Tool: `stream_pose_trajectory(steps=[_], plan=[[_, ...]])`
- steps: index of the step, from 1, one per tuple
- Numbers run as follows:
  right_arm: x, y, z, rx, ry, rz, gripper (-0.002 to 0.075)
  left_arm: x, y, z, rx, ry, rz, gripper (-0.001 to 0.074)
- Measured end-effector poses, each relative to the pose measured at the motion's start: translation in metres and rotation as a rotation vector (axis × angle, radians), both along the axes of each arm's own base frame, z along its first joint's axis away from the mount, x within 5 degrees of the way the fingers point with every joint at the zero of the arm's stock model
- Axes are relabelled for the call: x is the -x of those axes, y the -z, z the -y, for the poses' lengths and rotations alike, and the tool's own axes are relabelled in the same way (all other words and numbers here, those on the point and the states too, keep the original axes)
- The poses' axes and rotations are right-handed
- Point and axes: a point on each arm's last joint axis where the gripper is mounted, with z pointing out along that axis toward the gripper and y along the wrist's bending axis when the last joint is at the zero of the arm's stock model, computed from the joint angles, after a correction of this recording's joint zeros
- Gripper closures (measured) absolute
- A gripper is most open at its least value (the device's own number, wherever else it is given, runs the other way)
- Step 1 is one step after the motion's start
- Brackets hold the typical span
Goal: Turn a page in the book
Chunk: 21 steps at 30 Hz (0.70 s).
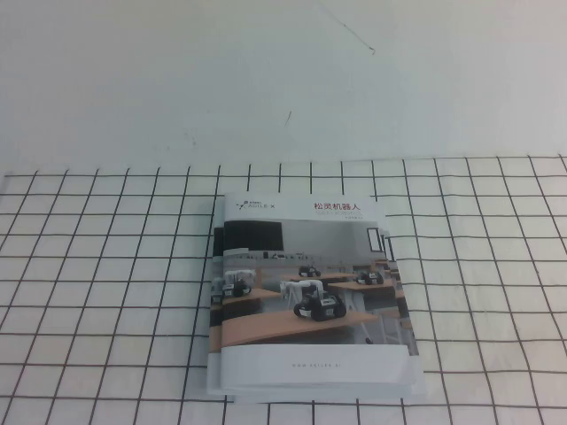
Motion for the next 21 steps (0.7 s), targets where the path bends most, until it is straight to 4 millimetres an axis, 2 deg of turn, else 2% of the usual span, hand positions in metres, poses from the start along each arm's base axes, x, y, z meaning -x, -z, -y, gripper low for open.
stream_pose_trajectory(steps=[6,10,13,17,21], plan=[[0.004,-0.01,0.0,0.043,0.028,0.075,0.0728,-0.001,0.001,-0.005,0.103,0.006,-0.014,0.0737],[0.007,-0.031,-0.001,0.124,0.063,-0.028,0.0728,-0.006,0.009,-0.006,0.104,-0.01,-0.14,0.0737],[0.01,-0.043,-0.002,0.156,0.069,-0.092,0.0728,-0.007,0.006,-0.004,0.078,-0.006,-0.22,0.0737],[0.009,-0.042,-0.002,0.168,0.067,-0.152,0.0728,-0.007,0.004,-0.003,0.025,-0.022,-0.248,0.0737],[0.005,-0.029,-0.002,0.156,0.054,-0.233,0.0728,-0.009,0.012,-0.002,0.006,-0.02,-0.306,0.0737]])
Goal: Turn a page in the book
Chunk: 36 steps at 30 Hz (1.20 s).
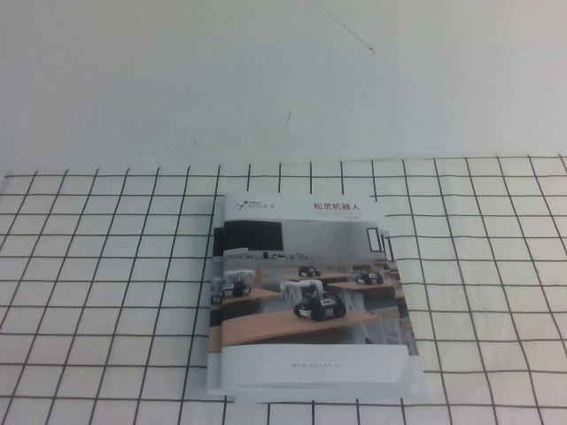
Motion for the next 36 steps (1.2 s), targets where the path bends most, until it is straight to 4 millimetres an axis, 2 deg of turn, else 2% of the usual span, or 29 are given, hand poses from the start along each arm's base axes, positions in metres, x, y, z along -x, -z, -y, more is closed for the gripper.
stream_pose_trajectory(steps=[5,11,14,22,36], plan=[[-0.008,0.027,0.0,-0.042,-0.012,-0.119,0.0728,-0.005,0.023,0.002,-0.003,0.022,-0.148,0.0737],[-0.016,0.073,0.0,-0.091,-0.022,-0.302,0.0728,-0.006,0.045,0.006,-0.009,0.064,-0.362,0.0737],[-0.016,0.083,-0.001,-0.124,-0.033,-0.389,0.0728,-0.006,0.051,0.007,-0.012,0.076,-0.424,0.0737],[-0.015,0.087,-0.002,-0.079,-0.032,-0.436,0.0728,-0.005,0.056,0.008,-0.021,0.085,-0.48,0.0737],[-0.015,0.086,-0.001,-0.039,-0.026,-0.418,0.0728,-0.005,0.055,0.008,-0.018,0.084,-0.469,0.0737]])
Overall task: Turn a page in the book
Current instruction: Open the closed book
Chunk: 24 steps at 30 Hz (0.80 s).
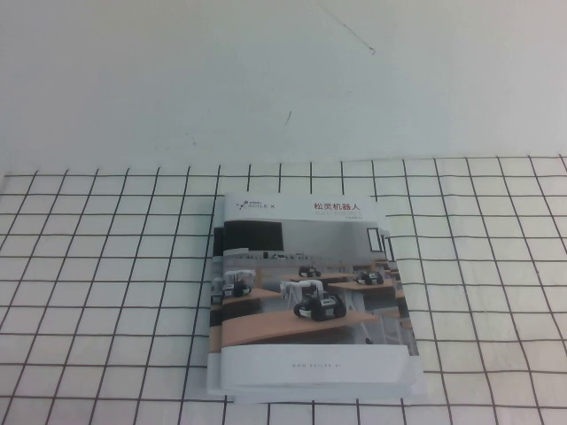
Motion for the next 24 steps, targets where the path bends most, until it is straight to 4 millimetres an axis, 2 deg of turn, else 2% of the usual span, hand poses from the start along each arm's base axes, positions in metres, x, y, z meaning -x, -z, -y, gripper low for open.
stream_pose_trajectory(steps=[4,9,11,17,20,24], plan=[[-0.001,-0.01,0.001,0.007,0.013,0.113,0.0728,-0.001,-0.008,-0.001,0.06,-0.016,0.089,0.0737],[0.003,-0.037,0.004,0.016,0.05,0.418,0.0728,-0.001,-0.027,-0.006,0.163,-0.071,0.291,0.0737],[0.005,-0.047,0.005,0.002,0.056,0.468,0.0728,0.001,-0.036,-0.007,0.178,-0.073,0.327,0.0737],[0.018,-0.092,0.0,-0.017,0.016,0.405,0.0728,0.011,-0.093,-0.004,0.187,-0.034,0.403,0.0737],[0.023,-0.116,-0.002,-0.02,-0.01,0.318,0.0728,0.007,-0.118,0.0,0.181,0.003,0.312,0.0737],[0.013,-0.136,-0.005,-0.072,-0.043,0.115,0.0728,-0.012,-0.148,0.005,0.171,0.044,0.152,0.0737]])
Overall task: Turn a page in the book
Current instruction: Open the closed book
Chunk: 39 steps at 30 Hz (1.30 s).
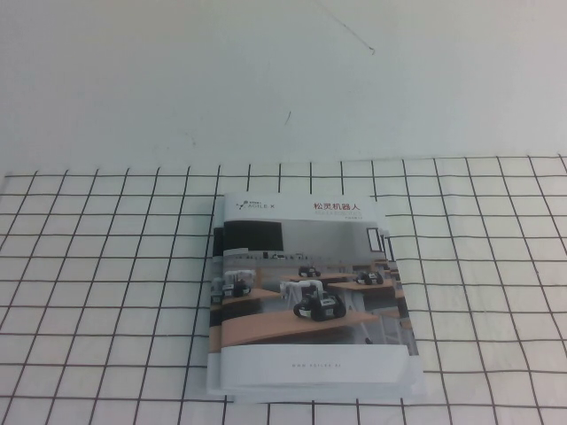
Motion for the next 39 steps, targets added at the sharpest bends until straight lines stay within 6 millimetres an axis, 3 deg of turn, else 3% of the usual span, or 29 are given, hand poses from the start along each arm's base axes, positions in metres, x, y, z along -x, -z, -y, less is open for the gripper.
stream_pose_trajectory(steps=[3,6,11,17,24,30,35,39], plan=[[-0.014,-0.013,-0.003,-0.052,-0.037,-0.134,0.0728,-0.021,-0.008,0.001,0.012,0.014,-0.091,0.0737],[-0.032,-0.02,-0.003,-0.041,-0.059,-0.237,0.0728,-0.047,0.0,0.002,0.062,0.01,-0.181,0.0737],[-0.058,-0.015,-0.002,-0.023,-0.07,-0.341,0.0728,-0.084,0.021,0.005,0.117,0.029,-0.378,0.0737],[-0.08,-0.006,-0.008,-0.132,-0.133,-0.424,0.0728,-0.126,0.039,0.019,0.118,0.172,-0.625,0.0737],[-0.123,0.02,-0.026,-0.149,-0.394,-0.65,0.0728,-0.176,0.072,0.063,0.101,0.421,-0.79,0.0737],[-0.169,0.049,-0.034,-0.239,-0.524,-0.757,0.0728,-0.207,0.109,0.099,0.047,0.492,-0.901,0.0737],[-0.193,0.077,-0.042,-0.29,-0.562,-0.827,0.0728,-0.222,0.136,0.116,0.032,0.495,-0.969,0.0737],[-0.204,0.099,-0.06,-0.27,-0.58,-0.89,0.0728,-0.228,0.154,0.124,0.008,0.485,-1.0,0.0737]])
